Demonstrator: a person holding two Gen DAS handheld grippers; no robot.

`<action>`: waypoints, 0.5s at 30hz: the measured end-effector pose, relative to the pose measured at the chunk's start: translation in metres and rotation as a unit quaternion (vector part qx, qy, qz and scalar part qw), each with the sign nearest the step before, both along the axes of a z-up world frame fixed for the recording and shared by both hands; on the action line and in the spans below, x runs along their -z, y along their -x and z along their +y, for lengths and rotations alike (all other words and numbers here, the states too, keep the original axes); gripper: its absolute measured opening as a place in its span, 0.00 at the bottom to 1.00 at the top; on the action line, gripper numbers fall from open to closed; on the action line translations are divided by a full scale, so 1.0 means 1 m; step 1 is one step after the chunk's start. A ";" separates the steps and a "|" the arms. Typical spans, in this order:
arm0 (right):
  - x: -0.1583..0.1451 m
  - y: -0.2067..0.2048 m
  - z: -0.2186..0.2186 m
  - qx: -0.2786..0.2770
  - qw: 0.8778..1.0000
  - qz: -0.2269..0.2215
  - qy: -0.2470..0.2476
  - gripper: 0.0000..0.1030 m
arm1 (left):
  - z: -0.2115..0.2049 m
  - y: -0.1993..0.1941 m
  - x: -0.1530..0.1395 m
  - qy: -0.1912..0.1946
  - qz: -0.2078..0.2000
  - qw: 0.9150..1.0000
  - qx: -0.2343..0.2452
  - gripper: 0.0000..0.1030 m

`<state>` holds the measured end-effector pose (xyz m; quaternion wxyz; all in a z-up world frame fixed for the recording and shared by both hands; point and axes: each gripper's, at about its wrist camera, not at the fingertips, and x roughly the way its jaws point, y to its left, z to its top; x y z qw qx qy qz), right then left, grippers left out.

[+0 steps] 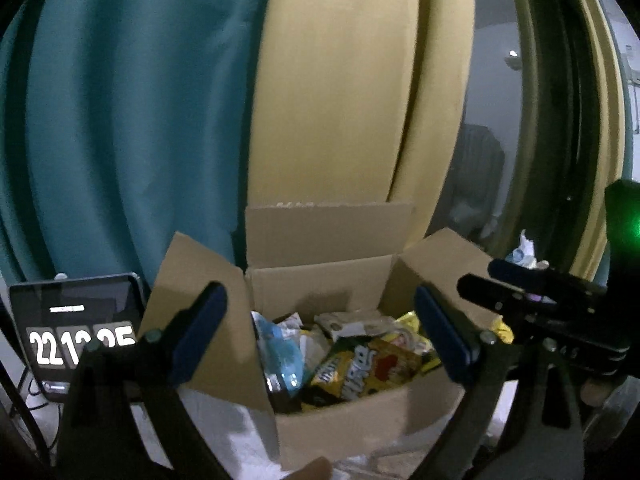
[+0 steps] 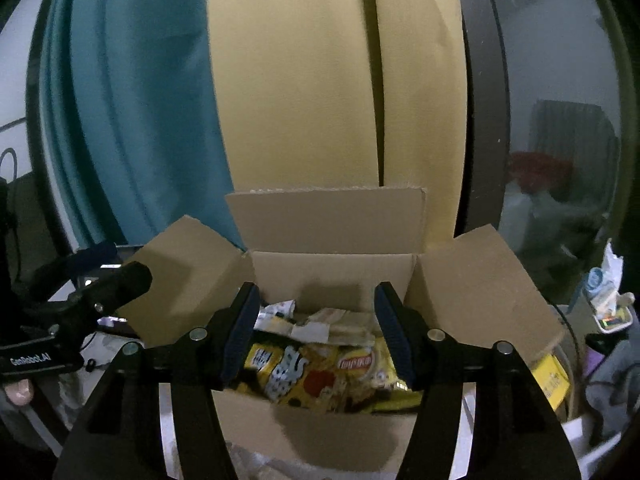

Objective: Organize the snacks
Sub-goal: 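Lower both held items into the box and open both tools, then move both tools back down toward the snacks on the table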

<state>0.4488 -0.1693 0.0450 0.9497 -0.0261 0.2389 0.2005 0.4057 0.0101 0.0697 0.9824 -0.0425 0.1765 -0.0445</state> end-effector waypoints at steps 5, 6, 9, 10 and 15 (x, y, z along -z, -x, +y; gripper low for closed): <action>-0.012 0.035 -0.005 -0.001 1.000 -0.011 -0.002 0.61 | -0.008 0.032 -0.010 -0.001 -0.011 1.000 0.005 0.93; -0.014 0.040 -0.006 -0.001 1.000 -0.013 -0.002 0.61 | -0.010 0.039 -0.012 0.000 -0.014 1.000 0.006 0.93; -0.019 0.058 -0.011 0.000 1.000 -0.020 -0.003 0.61 | -0.014 0.055 -0.017 0.001 -0.021 1.000 0.009 0.93; -0.021 0.065 -0.013 0.000 1.000 -0.022 -0.003 0.61 | -0.015 0.059 -0.018 0.002 -0.022 1.000 0.010 0.93; -0.026 0.089 -0.021 0.003 1.000 -0.029 -0.004 0.61 | -0.025 0.078 -0.015 0.004 -0.019 1.000 0.019 0.93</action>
